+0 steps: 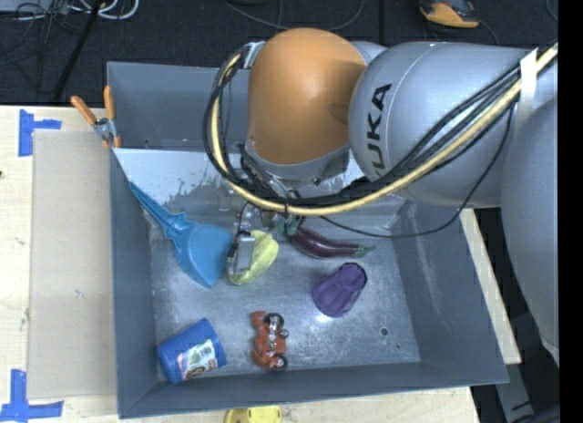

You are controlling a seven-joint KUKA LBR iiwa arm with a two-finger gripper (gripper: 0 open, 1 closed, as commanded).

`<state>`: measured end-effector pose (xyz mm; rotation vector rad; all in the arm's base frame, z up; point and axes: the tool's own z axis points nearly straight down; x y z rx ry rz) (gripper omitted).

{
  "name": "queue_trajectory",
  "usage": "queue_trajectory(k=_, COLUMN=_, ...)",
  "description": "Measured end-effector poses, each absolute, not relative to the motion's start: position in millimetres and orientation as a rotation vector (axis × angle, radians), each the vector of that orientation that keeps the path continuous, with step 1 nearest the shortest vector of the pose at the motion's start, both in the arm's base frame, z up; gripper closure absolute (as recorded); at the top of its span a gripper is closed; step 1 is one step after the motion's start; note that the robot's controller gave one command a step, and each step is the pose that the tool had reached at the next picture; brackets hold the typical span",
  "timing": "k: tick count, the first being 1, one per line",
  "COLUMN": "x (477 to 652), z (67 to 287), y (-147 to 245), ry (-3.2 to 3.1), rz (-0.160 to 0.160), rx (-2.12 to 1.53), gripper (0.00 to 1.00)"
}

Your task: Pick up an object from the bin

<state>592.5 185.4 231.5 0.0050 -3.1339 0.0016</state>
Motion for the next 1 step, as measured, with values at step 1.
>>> queue_trajectory(k=1, x=593.8, z=236.7, y=184.5, ry=-3.142, rz=-0.001, rx=0.000, gripper=0.00)
